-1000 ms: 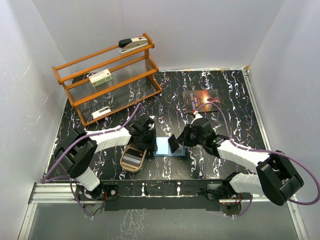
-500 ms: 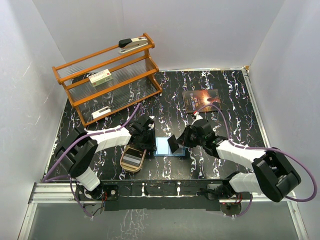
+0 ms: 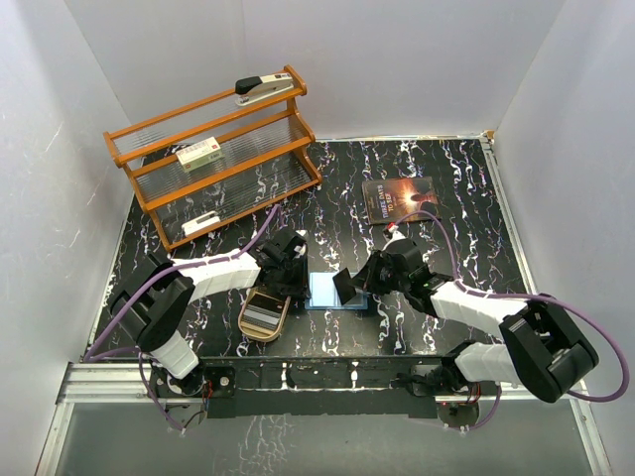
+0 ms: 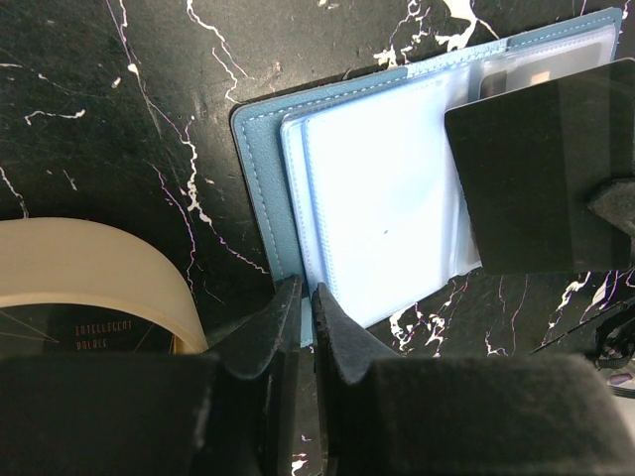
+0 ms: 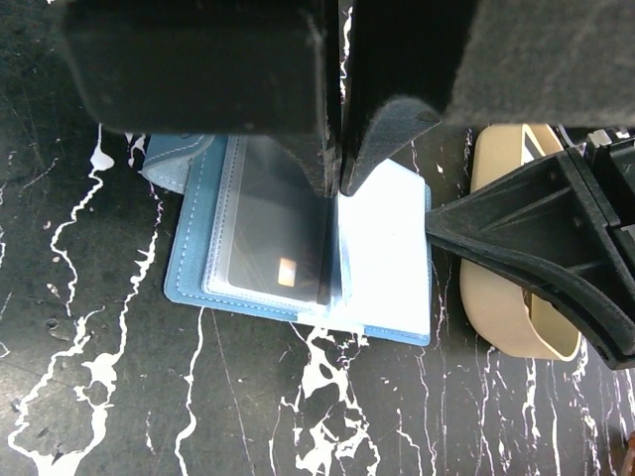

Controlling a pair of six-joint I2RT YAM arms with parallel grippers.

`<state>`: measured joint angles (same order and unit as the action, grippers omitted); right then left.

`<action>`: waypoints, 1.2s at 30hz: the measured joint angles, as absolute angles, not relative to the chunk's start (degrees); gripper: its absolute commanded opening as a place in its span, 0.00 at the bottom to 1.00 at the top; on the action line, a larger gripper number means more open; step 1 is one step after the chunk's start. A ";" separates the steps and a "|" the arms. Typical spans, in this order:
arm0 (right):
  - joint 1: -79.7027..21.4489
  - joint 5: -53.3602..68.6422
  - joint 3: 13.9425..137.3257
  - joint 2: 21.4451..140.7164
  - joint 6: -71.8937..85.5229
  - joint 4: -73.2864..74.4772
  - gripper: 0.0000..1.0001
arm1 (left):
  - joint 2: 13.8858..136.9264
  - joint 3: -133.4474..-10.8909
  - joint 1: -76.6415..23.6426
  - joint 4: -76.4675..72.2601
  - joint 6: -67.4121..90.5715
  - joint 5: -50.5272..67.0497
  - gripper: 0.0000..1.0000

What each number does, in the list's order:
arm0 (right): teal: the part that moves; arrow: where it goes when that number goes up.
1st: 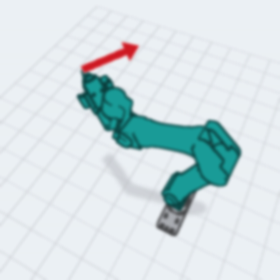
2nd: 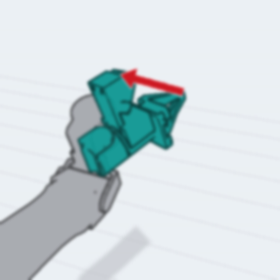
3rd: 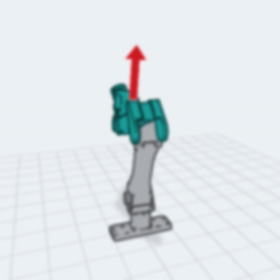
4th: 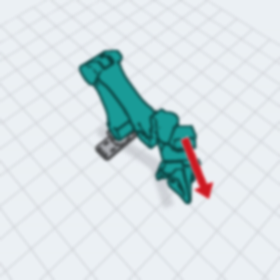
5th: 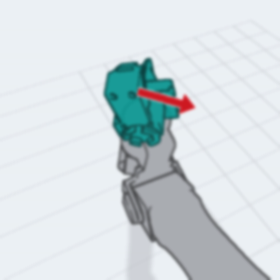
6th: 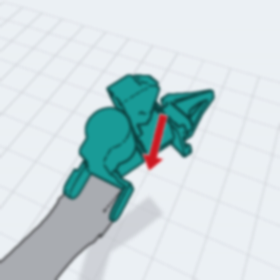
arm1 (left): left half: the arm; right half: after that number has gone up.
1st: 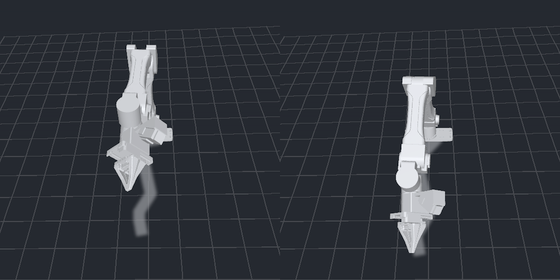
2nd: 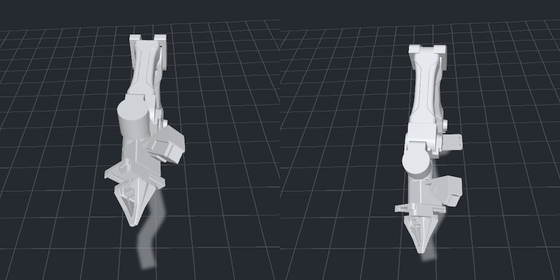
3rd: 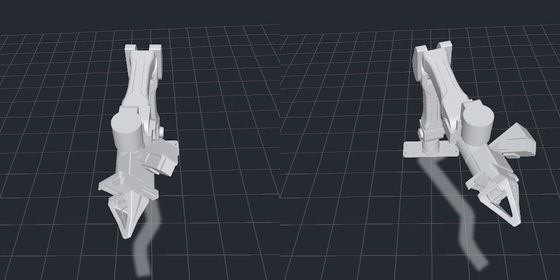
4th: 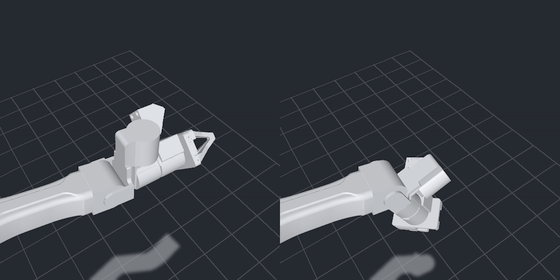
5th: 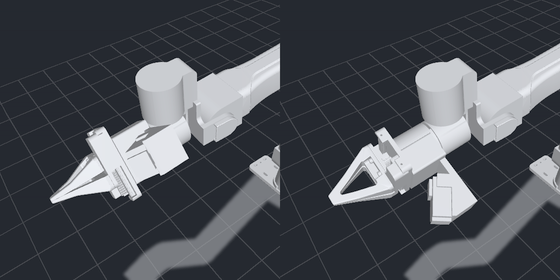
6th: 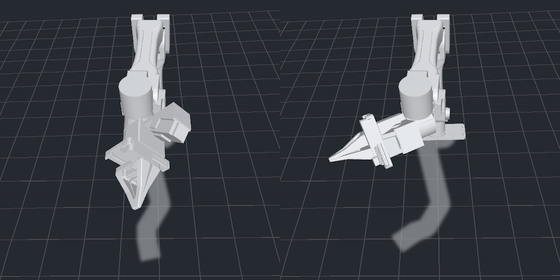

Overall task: Put the credit cards into the card holder
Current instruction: Insert the credit card into the card holder.

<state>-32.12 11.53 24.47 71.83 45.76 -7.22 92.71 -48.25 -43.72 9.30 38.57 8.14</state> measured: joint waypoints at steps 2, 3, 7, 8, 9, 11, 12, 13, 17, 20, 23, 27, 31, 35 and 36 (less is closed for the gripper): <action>-32.12 11.46 24.47 71.48 45.82 -7.25 0.00 | 92.71 -48.25 -43.72 9.28 38.57 8.14 0.08; -32.14 11.38 24.47 71.29 45.82 -7.22 0.00 | 92.71 -48.25 -43.72 9.26 38.57 8.12 0.08; -32.12 11.33 24.47 71.20 45.82 -7.18 0.00 | 92.71 -48.23 -43.72 9.23 38.59 8.12 0.08; -32.12 11.33 24.47 71.22 45.84 -7.25 0.00 | 92.71 -48.23 -43.72 9.21 38.59 8.14 0.08; -32.12 11.35 24.47 71.24 45.95 -7.33 0.00 | 92.71 -48.23 -43.72 9.21 38.59 8.14 0.08; -32.12 11.51 24.47 71.42 46.17 -7.60 0.00 | 92.71 -48.23 -43.72 9.19 38.61 8.14 0.08; -32.12 11.57 24.47 71.57 46.24 -7.75 0.00 | 92.71 -48.21 -43.72 9.19 38.61 8.14 0.08; -32.12 11.64 24.47 71.83 46.30 -7.99 0.01 | 92.71 -48.21 -43.72 9.17 38.61 8.14 0.08; -32.12 12.25 23.77 73.14 46.85 -9.82 0.02 | 92.84 -48.21 -43.72 9.02 38.61 8.19 0.08; -32.08 12.60 22.94 74.00 47.27 -11.09 0.02 | 92.92 -48.21 -43.66 8.95 38.63 8.34 0.08; -32.08 12.93 22.57 74.52 47.90 -11.90 0.03 | 92.95 -48.21 -43.66 8.93 38.61 8.34 0.08; -32.08 13.50 22.55 74.81 48.18 -12.58 0.04 | 92.95 -48.21 -43.66 8.93 38.61 8.34 0.08; -32.08 13.89 22.46 75.53 48.36 -13.39 0.03 | 92.95 -48.21 -43.66 8.93 38.61 8.34 0.08; -32.08 14.13 22.24 76.40 48.45 -14.50 0.02 | 92.97 -48.21 -43.66 8.91 38.61 8.36 0.08; -32.08 14.15 22.22 76.58 48.47 -14.90 0.02 | 92.97 -48.21 -43.66 8.91 38.61 8.36 0.08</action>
